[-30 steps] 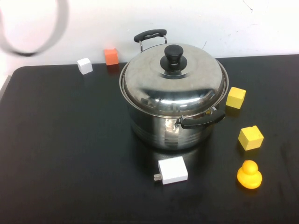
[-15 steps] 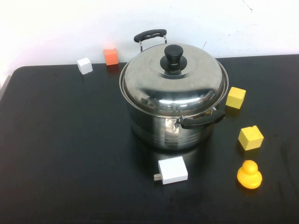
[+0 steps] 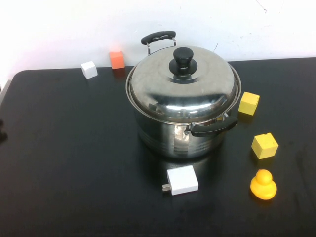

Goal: Cover the pot

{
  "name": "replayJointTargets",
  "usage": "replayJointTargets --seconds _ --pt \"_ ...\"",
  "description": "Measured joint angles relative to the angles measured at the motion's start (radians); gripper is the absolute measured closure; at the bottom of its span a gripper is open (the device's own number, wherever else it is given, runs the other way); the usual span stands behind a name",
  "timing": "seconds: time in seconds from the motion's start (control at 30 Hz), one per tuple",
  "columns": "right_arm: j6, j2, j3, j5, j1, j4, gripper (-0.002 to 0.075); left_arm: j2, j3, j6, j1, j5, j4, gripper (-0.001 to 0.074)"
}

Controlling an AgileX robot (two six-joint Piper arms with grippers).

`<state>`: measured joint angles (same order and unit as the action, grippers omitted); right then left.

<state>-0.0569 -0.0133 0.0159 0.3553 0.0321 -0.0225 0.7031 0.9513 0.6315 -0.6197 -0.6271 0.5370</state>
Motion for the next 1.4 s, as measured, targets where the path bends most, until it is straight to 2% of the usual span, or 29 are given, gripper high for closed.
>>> replayJointTargets --seconds 0.17,0.37,0.53,0.77,1.0,1.4 --pt "0.000 0.000 0.000 0.000 0.000 0.000 0.0728 -0.027 -0.047 -0.072 0.034 -0.011 -0.080 0.0735" --pt "0.000 0.000 0.000 0.000 0.000 0.000 0.0728 -0.184 -0.167 -0.113 0.250 0.109 -0.248 0.0735" --pt "0.000 0.000 0.000 0.000 0.000 0.000 0.0728 -0.365 -0.387 -0.119 0.414 0.317 -0.322 0.0735" --pt "0.000 0.000 0.000 0.000 0.000 0.000 0.0728 -0.608 -0.746 -0.165 0.562 0.344 -0.476 0.0735" --pt "0.000 0.000 0.000 0.000 0.000 0.000 0.0728 -0.712 -0.966 -0.234 0.628 0.344 -0.620 0.0735" --pt "0.000 0.000 0.000 0.000 0.000 0.000 0.0728 -0.716 -0.969 -0.277 0.628 0.316 -0.636 0.0735"
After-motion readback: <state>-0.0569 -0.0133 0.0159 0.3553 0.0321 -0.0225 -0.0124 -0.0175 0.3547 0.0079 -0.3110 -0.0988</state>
